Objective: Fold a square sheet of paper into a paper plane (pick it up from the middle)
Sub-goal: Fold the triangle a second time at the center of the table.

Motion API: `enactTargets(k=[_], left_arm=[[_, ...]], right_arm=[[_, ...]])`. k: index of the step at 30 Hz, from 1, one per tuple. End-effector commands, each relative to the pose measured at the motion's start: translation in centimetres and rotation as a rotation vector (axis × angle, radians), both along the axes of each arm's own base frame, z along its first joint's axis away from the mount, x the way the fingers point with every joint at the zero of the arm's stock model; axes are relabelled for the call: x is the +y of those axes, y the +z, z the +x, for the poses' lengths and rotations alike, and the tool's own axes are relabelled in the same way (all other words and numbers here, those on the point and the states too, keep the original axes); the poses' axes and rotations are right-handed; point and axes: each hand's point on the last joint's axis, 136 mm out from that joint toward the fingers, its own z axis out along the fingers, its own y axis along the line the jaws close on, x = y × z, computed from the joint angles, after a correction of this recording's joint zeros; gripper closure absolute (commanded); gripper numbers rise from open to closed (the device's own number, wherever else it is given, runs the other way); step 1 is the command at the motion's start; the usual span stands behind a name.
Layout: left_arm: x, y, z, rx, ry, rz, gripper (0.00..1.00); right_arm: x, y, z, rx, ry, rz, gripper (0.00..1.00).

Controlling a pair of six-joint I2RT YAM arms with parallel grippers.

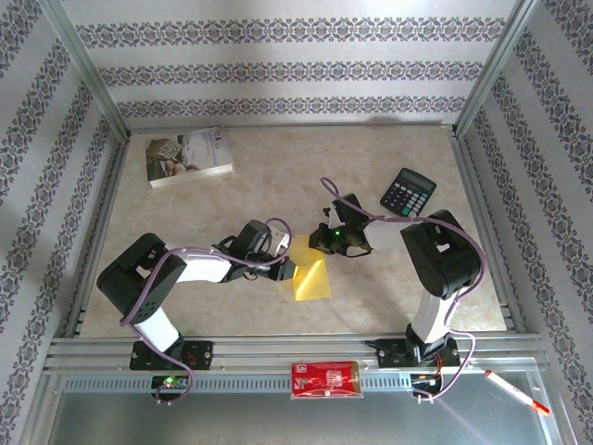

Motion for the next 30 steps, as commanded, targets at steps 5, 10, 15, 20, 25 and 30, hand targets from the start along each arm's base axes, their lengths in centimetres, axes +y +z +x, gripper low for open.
enactTargets(k=[5,10,15,20,25,30], left_arm=[[-0.01,-0.02,0.87,-0.008,-0.01,0.017,1.0],[-0.09,-0.29,1.05,-0.001,-0.009,0.025,1.0],[0.09,-0.57,1.09,0.003,-0.006,0.039,1.0],[0.04,-0.19,0.83,0.004,-0.012,0.028,1.0],[0.38,-0.35,0.59,0.005,-0.007,0.034,1.0],[0.49,-0.6,0.56,0.012,-0.005,0.045,1.0]], right_arm=[[-0.5,-2.09,-1.25,0.061,0.012,-0.055,0.91],[-0.42,-2.22,-1.37,0.065,0.014,-0.055,0.92],[-0.47,-2.36,-1.45,0.068,0.015,-0.058,0.92],[-0.5,-2.42,-1.41,0.069,0.014,-0.058,0.92],[-0.52,-2.44,-1.43,0.07,0.014,-0.059,0.92],[-0.52,-2.36,-1.38,0.068,0.013,-0.059,0.92]])
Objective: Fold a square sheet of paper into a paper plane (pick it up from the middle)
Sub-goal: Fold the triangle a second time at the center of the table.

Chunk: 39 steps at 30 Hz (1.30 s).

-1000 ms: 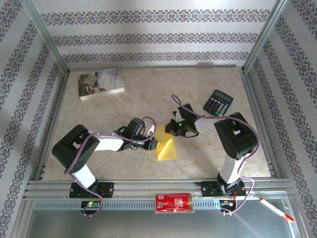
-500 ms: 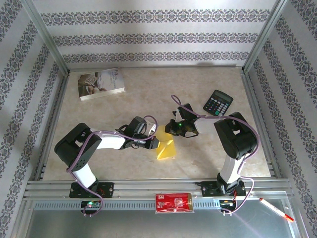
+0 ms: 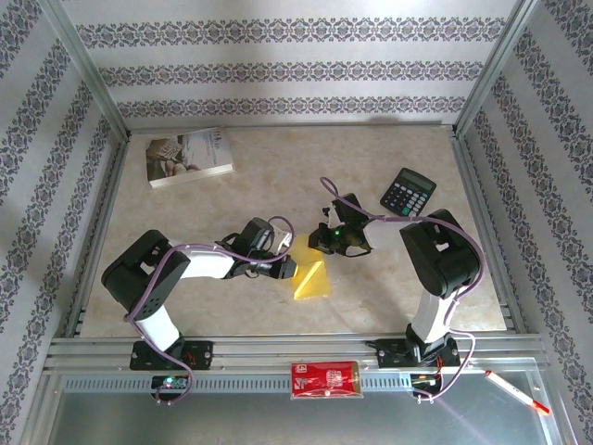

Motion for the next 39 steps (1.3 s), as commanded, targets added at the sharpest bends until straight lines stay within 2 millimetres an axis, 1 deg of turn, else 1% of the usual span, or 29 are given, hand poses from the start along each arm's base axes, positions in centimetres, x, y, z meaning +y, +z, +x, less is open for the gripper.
enactTargets(k=[1,8,19,31,39], left_arm=[[0.57,-0.11,0.01,0.0,0.001,0.018,1.0],[0.92,-0.36,-0.27,0.003,0.004,0.029,1.0],[1.04,-0.91,0.04,0.008,0.0,0.066,1.0],[0.28,0.0,0.21,0.006,-0.013,0.024,1.0],[0.51,-0.5,0.31,0.013,-0.009,0.048,1.0]], right_arm=[[-0.71,-2.29,-1.35,0.061,0.008,-0.068,0.92],[-0.79,-2.52,-1.41,0.068,0.005,-0.07,0.92],[-0.67,-2.56,-1.47,0.069,0.007,-0.071,0.92],[-0.61,-2.69,-1.57,0.074,0.009,-0.07,0.92],[-0.68,-2.79,-1.66,0.076,0.008,-0.072,0.92]])
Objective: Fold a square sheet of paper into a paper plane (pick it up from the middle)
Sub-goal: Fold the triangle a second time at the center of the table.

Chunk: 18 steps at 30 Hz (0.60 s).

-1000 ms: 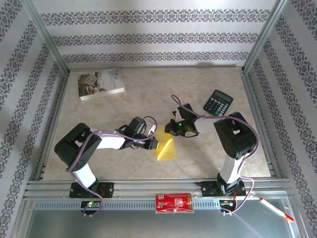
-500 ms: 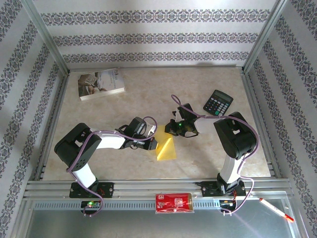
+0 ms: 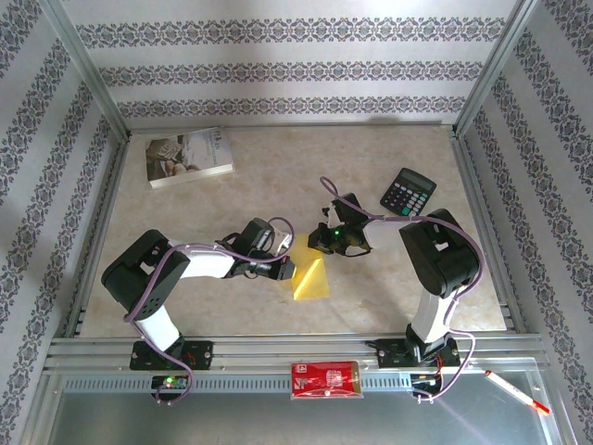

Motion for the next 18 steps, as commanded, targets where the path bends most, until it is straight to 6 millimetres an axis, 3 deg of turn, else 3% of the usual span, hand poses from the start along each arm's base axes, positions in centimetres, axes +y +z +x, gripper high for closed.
enactTargets(k=[1,18], left_arm=[[0.2,-0.2,0.5,0.003,-0.004,0.022,1.0],[1.0,-1.4,-0.2,0.036,-0.004,0.071,1.0]], right_arm=[[-0.8,-2.8,-1.7,0.073,0.006,-0.077,0.92],[-0.8,-2.8,-1.6,0.074,0.003,-0.079,0.92]])
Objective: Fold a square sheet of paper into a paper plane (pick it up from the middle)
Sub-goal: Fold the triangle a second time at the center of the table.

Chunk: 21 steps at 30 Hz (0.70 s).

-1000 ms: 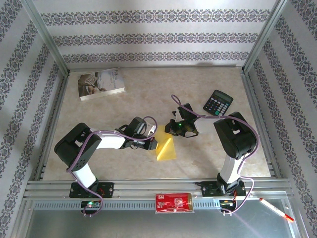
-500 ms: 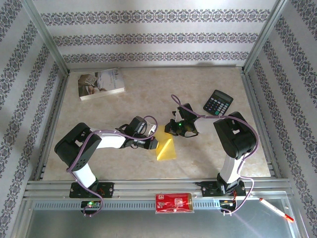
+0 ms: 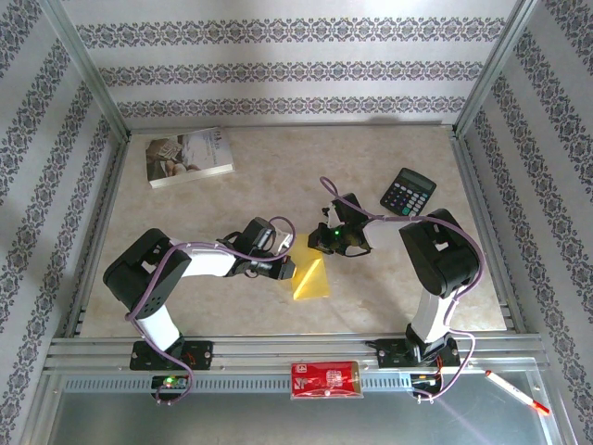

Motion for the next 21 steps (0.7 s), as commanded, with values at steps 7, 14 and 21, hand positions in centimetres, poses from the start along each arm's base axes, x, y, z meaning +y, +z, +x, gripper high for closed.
enactTargets(k=[7,14,21], left_arm=[[1.7,-1.8,-0.5,0.047,0.01,0.104,1.0],[2.6,-3.2,-1.2,0.088,0.017,0.16,1.0],[2.7,-3.9,-1.4,0.111,0.02,0.183,1.0]], right_arm=[[-0.5,-2.0,-1.3,0.06,0.008,-0.061,0.89],[0.3,0.0,-0.5,0.034,0.013,-0.012,0.84],[0.3,2.2,0.1,0.009,-0.005,0.04,0.8]])
